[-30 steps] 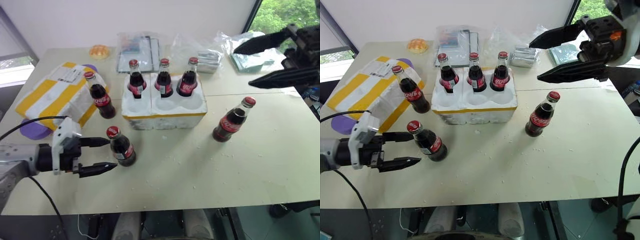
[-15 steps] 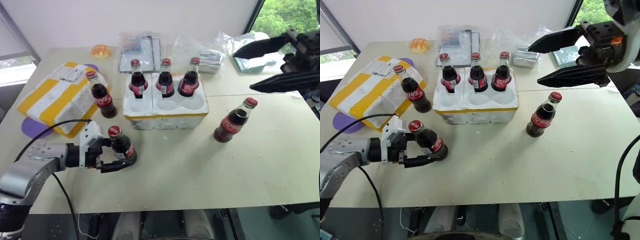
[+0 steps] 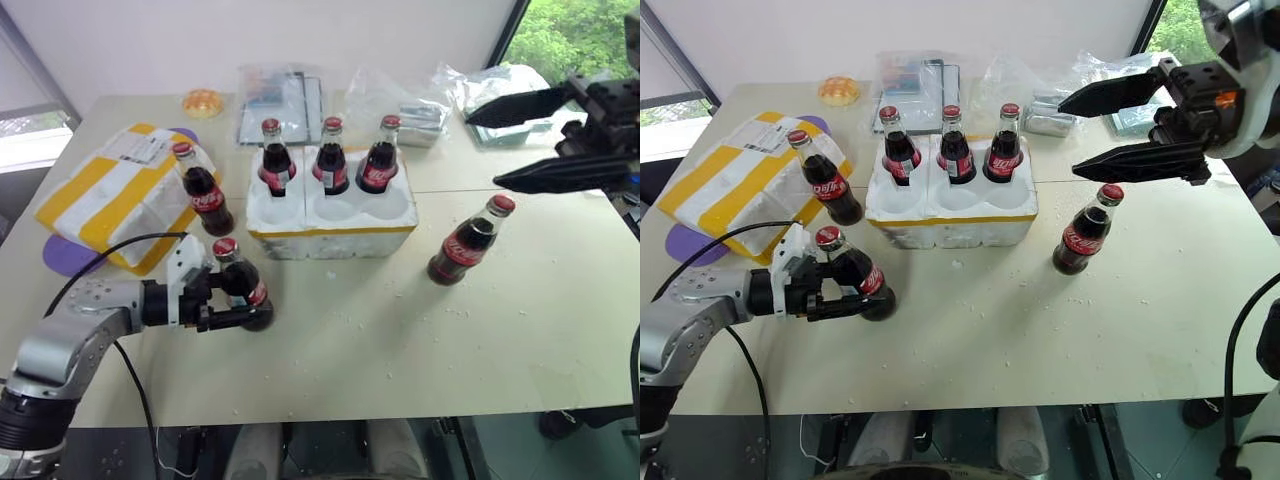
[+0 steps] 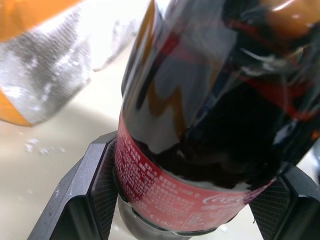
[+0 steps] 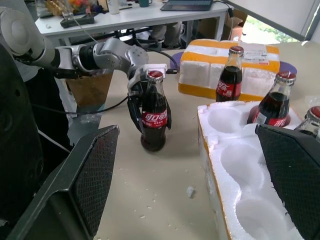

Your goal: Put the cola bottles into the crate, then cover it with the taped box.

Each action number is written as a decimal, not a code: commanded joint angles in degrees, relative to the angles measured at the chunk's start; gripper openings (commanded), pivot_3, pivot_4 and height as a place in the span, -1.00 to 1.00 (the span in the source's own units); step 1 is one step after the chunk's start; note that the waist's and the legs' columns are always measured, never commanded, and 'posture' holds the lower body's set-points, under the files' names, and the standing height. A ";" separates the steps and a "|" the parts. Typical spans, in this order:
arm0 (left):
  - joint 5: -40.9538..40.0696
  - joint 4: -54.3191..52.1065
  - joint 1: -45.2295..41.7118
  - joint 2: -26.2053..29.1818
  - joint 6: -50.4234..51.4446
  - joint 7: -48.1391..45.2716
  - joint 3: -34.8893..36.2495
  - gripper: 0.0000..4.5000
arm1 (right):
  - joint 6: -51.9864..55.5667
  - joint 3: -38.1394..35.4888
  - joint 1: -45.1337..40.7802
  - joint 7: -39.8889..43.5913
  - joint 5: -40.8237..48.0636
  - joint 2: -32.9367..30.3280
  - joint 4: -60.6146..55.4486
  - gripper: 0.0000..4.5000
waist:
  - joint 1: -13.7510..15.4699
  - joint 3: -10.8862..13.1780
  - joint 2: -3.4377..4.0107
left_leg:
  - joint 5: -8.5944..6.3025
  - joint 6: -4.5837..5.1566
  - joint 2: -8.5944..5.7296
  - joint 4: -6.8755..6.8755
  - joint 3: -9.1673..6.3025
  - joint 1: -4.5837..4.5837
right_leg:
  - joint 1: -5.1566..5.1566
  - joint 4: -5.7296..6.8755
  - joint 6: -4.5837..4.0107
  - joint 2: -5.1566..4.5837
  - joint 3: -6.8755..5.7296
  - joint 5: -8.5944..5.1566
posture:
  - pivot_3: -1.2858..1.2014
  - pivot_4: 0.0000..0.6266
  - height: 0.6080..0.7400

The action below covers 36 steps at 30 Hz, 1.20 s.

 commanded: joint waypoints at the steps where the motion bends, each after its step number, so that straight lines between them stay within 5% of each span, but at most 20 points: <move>1: -5.65 -2.41 -5.83 3.54 2.66 -3.54 4.74 0.27 | -1.24 -2.72 0.44 -0.25 -0.51 -0.08 -1.66 1.00 | 0.10 0.02 -0.03 | 0.00 0.00 0.00 0.00 -0.01 -0.02 | -0.02 0.02 0.00 0.01 0.00 0.00 | 0.03 -0.52 0.96; 10: -13.84 4.75 -31.33 0.64 14.19 -0.52 2.88 0.27 | -1.09 -4.52 3.37 -1.61 -0.68 1.02 -3.58 1.00 | 0.59 0.05 -0.09 | 0.00 0.01 -0.02 0.22 -0.07 -0.11 | 0.06 0.04 0.07 0.02 -0.04 0.00 | 0.03 -0.52 0.96; 18: -0.14 18.68 -48.93 -12.01 7.12 5.28 -7.09 0.27 | -1.76 -5.66 5.97 -3.19 -0.97 1.72 -5.25 1.00 | 0.62 0.05 -0.10 | 0.01 0.01 -0.04 0.37 -0.18 -0.11 | 0.07 0.26 0.17 0.06 -0.06 -0.01 | 0.03 -0.52 0.96; 28: 11.12 32.92 -55.85 -23.37 -0.85 5.79 -12.55 0.27 | -0.59 -7.85 9.07 -6.49 0.58 2.51 -8.42 1.00 | 0.11 0.06 -0.10 | -0.02 0.08 -0.07 0.85 -0.24 -0.97 | -0.79 0.78 0.23 0.06 -0.05 0.00 | 0.03 -0.52 0.96; 36: 15.48 33.17 -53.36 -26.35 -2.70 4.12 -15.02 0.27 | 0.44 -9.76 11.34 -8.45 1.61 2.69 -9.94 1.00 | 0.31 0.06 -0.10 | -0.02 0.08 -0.10 0.86 -0.26 -1.02 | -0.80 0.74 0.27 0.06 -0.05 0.03 | 0.03 -0.52 0.96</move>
